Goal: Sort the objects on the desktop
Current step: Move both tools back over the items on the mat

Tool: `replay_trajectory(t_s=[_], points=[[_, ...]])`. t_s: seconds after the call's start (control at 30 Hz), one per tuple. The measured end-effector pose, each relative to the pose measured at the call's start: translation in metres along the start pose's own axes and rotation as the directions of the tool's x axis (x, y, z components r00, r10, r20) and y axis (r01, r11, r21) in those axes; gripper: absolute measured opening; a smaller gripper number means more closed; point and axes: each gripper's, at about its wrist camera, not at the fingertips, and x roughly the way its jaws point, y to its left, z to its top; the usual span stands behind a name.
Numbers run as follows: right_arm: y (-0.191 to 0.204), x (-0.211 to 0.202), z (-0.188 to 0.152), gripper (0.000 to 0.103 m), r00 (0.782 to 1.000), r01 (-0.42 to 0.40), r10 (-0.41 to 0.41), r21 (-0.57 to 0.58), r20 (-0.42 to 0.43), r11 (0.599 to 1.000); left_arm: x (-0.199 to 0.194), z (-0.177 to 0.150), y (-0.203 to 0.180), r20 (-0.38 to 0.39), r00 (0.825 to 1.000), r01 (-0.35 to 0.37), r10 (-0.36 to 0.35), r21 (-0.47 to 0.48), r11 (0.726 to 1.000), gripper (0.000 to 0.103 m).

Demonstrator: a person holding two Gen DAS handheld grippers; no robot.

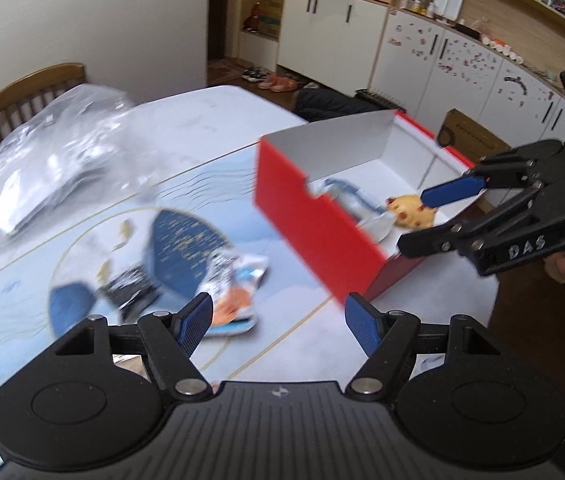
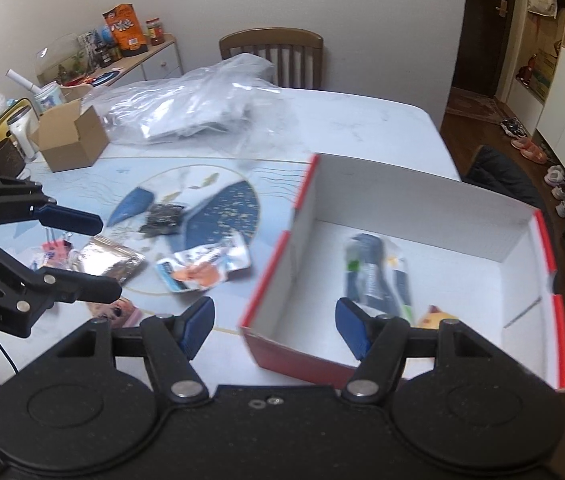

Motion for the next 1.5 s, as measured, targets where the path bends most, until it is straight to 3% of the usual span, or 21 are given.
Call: replay_trajectory(t_s=[0.2,0.47,1.07,1.5], points=[[0.031,0.011,0.003,0.077,1.0,-0.015,0.015,0.003,0.012,1.0,-0.014,-0.032,0.035,-0.026,0.998,-0.049,0.048,-0.039,0.998,0.083],[0.065,0.03,0.003,0.08,1.0,-0.027,0.027,0.0,-0.002,1.0,-0.027,-0.073,0.078,-0.068,0.991,-0.121,0.113,-0.125,0.985,0.099],[0.123,0.071,-0.009,0.083,0.993,-0.092,0.086,-0.074,-0.081,0.993,-0.024,-0.123,0.116,-0.146,0.968,-0.231,0.202,-0.214,0.949,0.099],[0.157,0.109,-0.023,0.082,0.984,-0.131,0.105,-0.185,-0.146,0.974,-0.01,-0.129,0.132,-0.179,0.955,-0.279,0.236,-0.277,0.919,0.099]])
